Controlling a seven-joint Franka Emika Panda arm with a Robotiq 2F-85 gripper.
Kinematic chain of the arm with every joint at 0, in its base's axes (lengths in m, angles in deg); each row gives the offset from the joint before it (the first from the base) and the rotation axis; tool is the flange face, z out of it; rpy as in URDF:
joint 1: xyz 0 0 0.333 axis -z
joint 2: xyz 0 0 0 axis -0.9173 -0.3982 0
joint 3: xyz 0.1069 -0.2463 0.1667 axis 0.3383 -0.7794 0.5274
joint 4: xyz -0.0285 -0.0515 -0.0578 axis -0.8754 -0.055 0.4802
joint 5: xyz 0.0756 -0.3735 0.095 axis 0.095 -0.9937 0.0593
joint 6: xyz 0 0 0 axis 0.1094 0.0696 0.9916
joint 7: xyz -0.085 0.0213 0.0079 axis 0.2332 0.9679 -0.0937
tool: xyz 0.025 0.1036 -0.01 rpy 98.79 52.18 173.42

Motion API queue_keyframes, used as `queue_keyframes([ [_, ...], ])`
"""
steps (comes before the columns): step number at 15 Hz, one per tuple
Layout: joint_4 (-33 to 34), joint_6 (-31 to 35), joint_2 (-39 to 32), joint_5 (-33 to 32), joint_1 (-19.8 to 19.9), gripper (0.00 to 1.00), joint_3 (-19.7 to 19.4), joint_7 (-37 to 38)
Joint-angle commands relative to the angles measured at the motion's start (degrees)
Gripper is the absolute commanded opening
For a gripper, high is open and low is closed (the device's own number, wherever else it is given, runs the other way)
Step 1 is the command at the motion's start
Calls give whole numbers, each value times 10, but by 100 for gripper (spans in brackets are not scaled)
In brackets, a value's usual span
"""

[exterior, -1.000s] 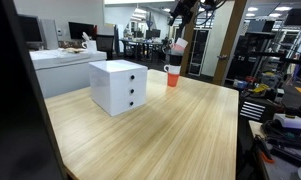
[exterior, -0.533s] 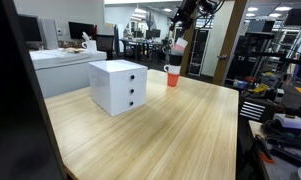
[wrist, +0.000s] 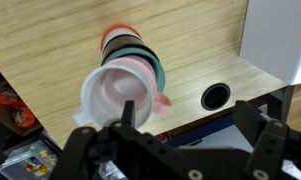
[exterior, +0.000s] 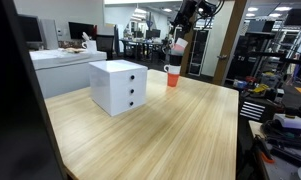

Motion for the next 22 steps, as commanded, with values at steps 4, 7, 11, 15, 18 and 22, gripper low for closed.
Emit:
queue_keyframes([
  [4, -5, -29, 0, 5, 12, 100, 7, -10],
  [7, -4, -28, -2, 3, 15, 100, 6, -7],
  [11, -6, -26, -2, 2, 20, 83, 4, -6],
  [15, -7, -26, -1, 2, 25, 43, 4, -7],
  [18, -8, -25, 0, 1, 26, 21, 3, -7],
  [22, -12, -24, 2, -3, 26, 1, 3, -7],
])
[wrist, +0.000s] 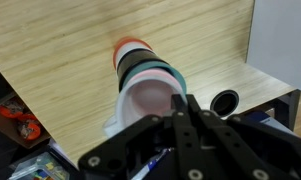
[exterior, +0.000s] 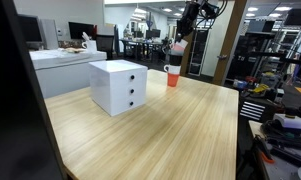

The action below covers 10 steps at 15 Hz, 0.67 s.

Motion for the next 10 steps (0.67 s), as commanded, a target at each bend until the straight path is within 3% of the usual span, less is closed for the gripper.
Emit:
queue_keyframes([
  [1, -13, -4, 10, -8, 4, 4, 3, -5],
  [10, -13, 8, 16, -105, -19, 6, -2, 32],
])
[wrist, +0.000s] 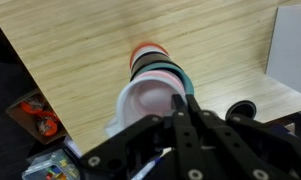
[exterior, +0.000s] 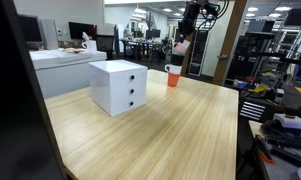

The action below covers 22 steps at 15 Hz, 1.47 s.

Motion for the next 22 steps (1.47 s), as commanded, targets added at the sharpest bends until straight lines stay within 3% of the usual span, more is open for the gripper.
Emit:
queue_keyframes([
  [1, -15, 10, 15, -56, -15, 5, -1, 25],
  [22, -2, 13, 65, -175, -73, 5, 22, 24],
])
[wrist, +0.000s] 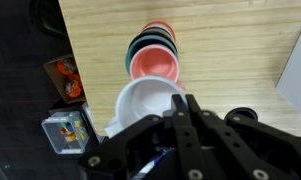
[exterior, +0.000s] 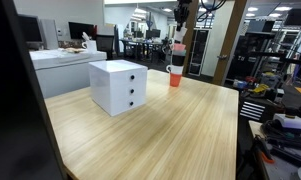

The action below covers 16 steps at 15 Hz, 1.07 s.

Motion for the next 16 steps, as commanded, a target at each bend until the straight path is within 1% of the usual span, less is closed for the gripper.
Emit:
queue_keyframes([
  [1, -21, 4, 27, -21, -12, 5, 8, 10],
  [4, -28, 3, 35, -20, -24, 6, 17, 8],
  [7, -52, 4, 46, -26, -36, 5, 26, -1],
  [10, -122, 13, 76, -25, -47, 6, 40, -33],
  [14, -250, 34, 132, -49, -66, 6, 54, -92],
  [16, -314, 64, 159, -67, -74, 5, 58, -101],
])
